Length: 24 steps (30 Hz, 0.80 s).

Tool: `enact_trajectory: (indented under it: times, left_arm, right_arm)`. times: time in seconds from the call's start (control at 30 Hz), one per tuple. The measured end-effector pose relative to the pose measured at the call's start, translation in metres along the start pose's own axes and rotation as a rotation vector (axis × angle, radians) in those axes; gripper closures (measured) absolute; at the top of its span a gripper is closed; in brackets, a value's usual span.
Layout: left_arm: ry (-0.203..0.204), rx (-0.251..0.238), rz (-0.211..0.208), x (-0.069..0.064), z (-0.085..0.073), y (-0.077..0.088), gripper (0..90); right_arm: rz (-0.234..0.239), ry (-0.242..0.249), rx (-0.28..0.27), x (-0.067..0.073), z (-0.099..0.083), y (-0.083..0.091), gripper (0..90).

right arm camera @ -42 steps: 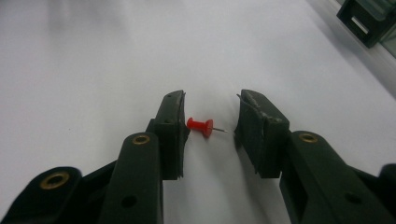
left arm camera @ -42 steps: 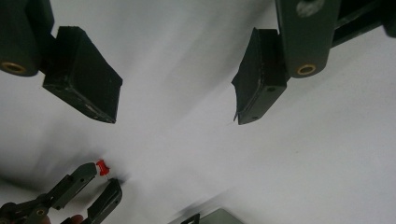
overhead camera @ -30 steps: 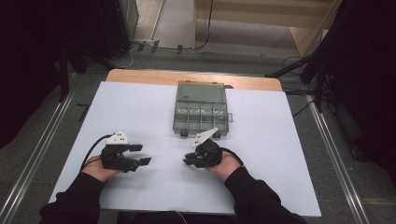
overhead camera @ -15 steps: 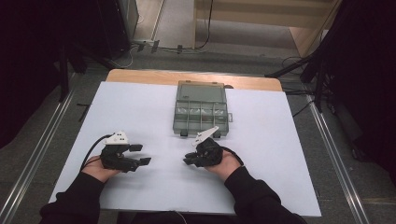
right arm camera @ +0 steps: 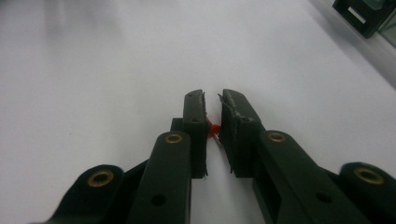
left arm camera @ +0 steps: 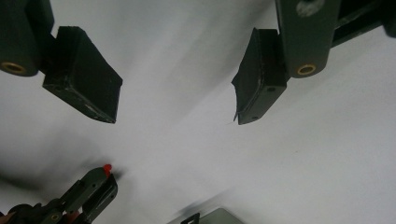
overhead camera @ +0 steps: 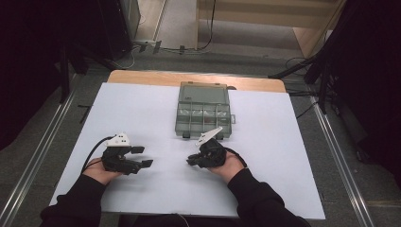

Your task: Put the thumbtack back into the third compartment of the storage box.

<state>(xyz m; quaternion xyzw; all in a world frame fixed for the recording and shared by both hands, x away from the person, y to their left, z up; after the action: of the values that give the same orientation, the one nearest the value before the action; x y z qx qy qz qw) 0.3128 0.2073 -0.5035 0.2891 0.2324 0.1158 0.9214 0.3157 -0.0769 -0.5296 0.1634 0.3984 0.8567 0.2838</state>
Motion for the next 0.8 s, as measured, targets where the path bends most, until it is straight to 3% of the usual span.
enact_trajectory:
  times: [0.43, 0.8]
  left_arm:
    - [-0.001, 0.0, 0.001, -0.0004, -0.0002, 0.0001, 30.7]
    - [-0.004, -0.003, -0.001, -0.0005, 0.0, 0.0002, 30.7]
  right_arm:
    - [-0.019, 0.008, -0.004, 0.0031, 0.0006, -0.0016, 82.9]
    - [0.001, -0.047, 0.019, 0.0008, 0.0013, -0.0012, 83.9]
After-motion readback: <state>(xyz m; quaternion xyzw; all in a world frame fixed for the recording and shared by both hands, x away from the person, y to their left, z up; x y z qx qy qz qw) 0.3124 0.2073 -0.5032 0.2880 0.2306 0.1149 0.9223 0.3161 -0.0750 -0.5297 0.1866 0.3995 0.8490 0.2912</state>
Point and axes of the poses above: each handheld gripper's, and its own axes: y roughly backward along the jaws, z roughly out of its top, x roughly to its left, the point moved 3 cm from there along -y, roughly forward along the jaws, and after that the axes turned 15 degrees about -z, right-handed, at the moved point
